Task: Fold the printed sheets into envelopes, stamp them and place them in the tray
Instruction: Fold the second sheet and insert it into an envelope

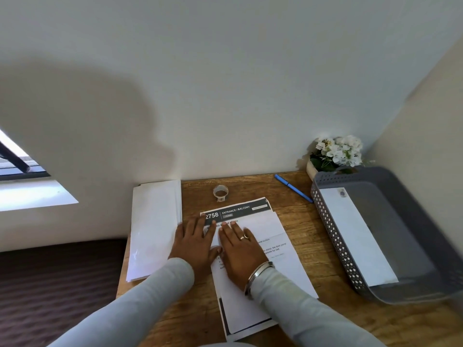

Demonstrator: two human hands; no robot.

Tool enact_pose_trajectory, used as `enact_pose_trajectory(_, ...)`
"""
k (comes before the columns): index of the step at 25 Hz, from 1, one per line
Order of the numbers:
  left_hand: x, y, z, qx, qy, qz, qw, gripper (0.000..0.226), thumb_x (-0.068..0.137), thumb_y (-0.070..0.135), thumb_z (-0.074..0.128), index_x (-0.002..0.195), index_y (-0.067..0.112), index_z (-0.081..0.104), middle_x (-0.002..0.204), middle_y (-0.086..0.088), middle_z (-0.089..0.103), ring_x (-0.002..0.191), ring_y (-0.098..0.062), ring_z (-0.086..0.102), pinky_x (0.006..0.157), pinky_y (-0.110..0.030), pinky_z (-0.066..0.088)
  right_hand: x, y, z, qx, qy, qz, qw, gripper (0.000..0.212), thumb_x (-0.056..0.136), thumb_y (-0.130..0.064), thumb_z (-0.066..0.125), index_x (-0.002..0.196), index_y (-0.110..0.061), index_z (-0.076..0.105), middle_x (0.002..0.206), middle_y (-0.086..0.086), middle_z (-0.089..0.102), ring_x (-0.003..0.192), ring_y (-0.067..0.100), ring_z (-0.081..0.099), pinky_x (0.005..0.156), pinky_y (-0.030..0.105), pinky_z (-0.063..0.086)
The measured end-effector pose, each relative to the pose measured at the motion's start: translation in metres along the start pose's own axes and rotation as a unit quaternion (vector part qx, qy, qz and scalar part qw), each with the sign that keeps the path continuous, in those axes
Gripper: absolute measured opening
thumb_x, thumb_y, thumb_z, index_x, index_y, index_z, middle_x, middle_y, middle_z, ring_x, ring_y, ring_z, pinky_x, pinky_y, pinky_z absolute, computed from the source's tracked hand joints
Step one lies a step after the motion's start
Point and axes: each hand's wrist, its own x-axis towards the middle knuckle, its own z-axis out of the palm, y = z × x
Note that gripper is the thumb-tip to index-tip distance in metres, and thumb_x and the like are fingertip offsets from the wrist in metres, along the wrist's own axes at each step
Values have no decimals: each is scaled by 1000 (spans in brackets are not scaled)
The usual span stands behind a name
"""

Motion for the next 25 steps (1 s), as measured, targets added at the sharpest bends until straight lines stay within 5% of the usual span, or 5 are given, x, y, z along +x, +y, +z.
enact_pose_trajectory(5,-1,1,-2,7,-8,-3,1000,86,86,72,0,159,26,8,166,-11,6,152,-35,-1,122,-56,1,-12,49,-4,15,31,38,999,74,92,-49,8,160,-17,9,168,2,8,154,24,6,124,45,8)
enact_pose_trajectory(9,0,3,-11,5,-9,-4,1000,80,93,70,28,158,26,16,164,-9,15,150,-34,9,121,-55,10,-22,93,-12,13,29,99,995,79,91,-55,7,159,-17,13,167,1,13,153,24,12,123,46,16)
enact_pose_trajectory(14,10,11,-37,2,-2,17,1000,74,87,64,54,147,27,35,149,-2,39,138,-29,33,113,-49,30,-22,96,-21,27,8,108,994,70,101,-50,31,159,-19,11,167,-2,10,153,23,9,122,45,13)
enact_pose_trajectory(20,25,12,-51,-58,-71,4,996,78,77,62,70,141,30,42,146,2,44,138,-27,34,115,-49,26,-16,103,-50,63,-32,96,993,83,89,-54,56,157,-25,18,164,-2,22,149,24,21,120,47,20)
enact_pose_trajectory(25,16,11,-52,-192,-5,-10,981,43,84,46,73,123,33,58,133,6,57,123,-22,50,106,-38,41,-6,102,-71,29,-26,81,996,77,87,-41,65,153,-28,27,156,2,37,144,26,33,118,48,20)
